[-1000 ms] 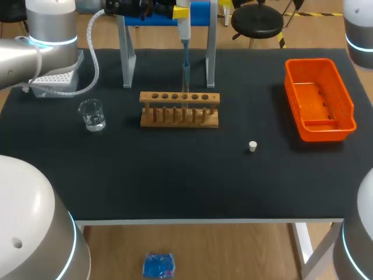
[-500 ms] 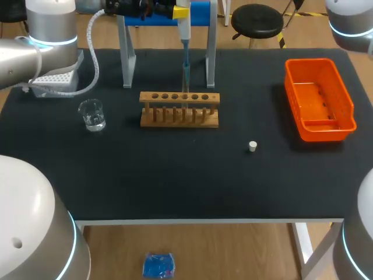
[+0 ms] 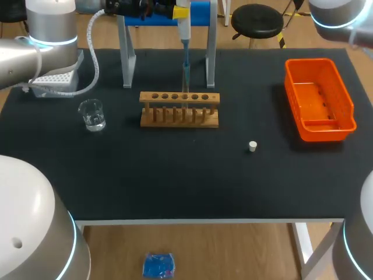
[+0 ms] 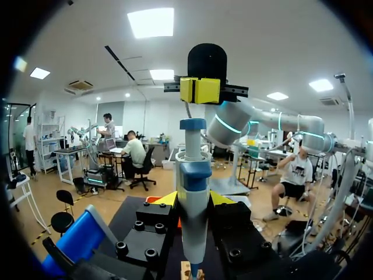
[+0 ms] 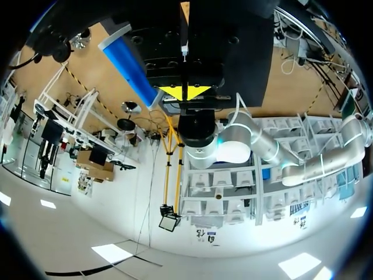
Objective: Invert the test tube, pick up the pipette, mount the tip to pipette, aspirate from beaker and dispense into the tube, eject the tip, return the pipette, and cap with the stopper.
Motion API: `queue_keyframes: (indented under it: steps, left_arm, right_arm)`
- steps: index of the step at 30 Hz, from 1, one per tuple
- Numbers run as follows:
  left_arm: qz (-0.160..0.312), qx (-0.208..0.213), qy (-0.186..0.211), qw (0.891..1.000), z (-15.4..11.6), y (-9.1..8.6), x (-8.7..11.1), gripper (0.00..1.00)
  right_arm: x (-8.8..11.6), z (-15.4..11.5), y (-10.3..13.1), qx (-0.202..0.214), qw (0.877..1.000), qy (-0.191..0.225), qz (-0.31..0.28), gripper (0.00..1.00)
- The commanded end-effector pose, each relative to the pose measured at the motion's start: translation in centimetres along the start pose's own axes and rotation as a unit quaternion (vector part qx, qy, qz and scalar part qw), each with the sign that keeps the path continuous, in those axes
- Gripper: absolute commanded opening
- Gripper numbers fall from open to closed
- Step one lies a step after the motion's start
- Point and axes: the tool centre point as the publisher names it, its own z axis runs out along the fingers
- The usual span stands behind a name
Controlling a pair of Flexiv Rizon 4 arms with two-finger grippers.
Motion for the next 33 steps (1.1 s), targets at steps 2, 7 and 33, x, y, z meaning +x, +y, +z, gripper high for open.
queue_keyframes:
  steps: [2, 7, 33]
  left_arm:
    - [0.0, 0.001, -0.002, 1.0, 0.1, 0.0, 0.1, 0.0]
    - [0.0, 0.001, -0.002, 1.0, 0.1, 0.0, 0.1, 0.0]
    - [0.0, 0.001, -0.002, 1.0, 0.1, 0.0, 0.1, 0.0]
  right_arm:
    - [-0.4, 1.8, 0.7, 0.005, 1.0, 0.004, 0.004, 0.0]
    - [-0.4, 2.9, 0.6, 0.009, 1.0, 0.005, 0.009, 0.0]
    - [-1.5, 3.4, -0.1, 0.006, 0.999, -0.006, 0.033, 0.0]
